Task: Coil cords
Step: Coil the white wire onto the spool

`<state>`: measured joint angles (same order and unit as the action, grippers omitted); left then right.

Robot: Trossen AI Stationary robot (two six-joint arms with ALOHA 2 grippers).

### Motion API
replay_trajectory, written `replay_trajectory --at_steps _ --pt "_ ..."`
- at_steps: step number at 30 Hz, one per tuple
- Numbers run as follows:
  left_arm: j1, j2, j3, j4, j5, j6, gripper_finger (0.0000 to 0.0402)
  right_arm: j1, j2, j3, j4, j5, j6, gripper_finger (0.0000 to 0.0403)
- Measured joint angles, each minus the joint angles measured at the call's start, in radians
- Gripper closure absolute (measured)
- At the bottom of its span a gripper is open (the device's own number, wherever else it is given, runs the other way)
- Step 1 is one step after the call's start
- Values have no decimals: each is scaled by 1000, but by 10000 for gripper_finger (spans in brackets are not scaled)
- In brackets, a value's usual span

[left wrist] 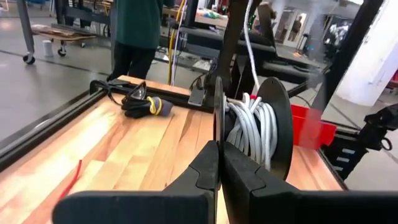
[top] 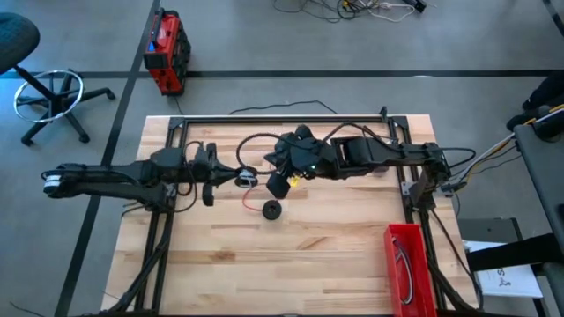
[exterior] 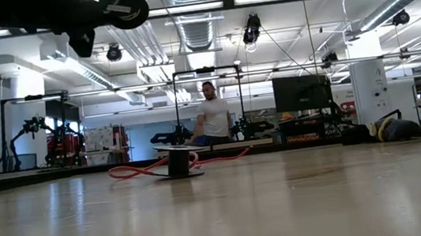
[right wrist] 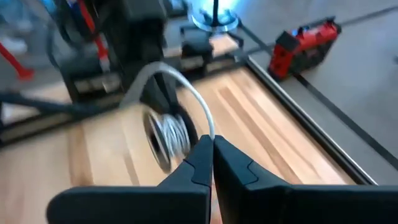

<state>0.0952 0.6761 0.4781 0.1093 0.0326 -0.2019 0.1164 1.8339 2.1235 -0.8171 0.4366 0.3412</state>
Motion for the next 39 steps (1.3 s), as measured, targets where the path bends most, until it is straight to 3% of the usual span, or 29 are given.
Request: replay_trajectory --at_steps 10,15,21,24,28,32,39 --pt "0 -84 40 -61 2 0 401 27 0 -1 -389 -3 67 403" --pt "-1 -171 45 -77 16 18 401 32 0 -1 -465 48 108 403" --pt "-2 -219 45 -117 223 59 401 14 -7 -1 -447 201 112 403" --pt "-2 -210 45 -155 255 66 401 6 -10 -1 -406 255 104 403" --pt "-2 -155 45 -216 214 89 401 -2 -13 -1 -288 256 36 403" --pt "-1 -63 43 -258 126 111 401 -6 -13 -1 -183 185 -6 403" --pt "-2 155 43 -140 0 66 401 -18 -8 -1 -136 126 49 403"
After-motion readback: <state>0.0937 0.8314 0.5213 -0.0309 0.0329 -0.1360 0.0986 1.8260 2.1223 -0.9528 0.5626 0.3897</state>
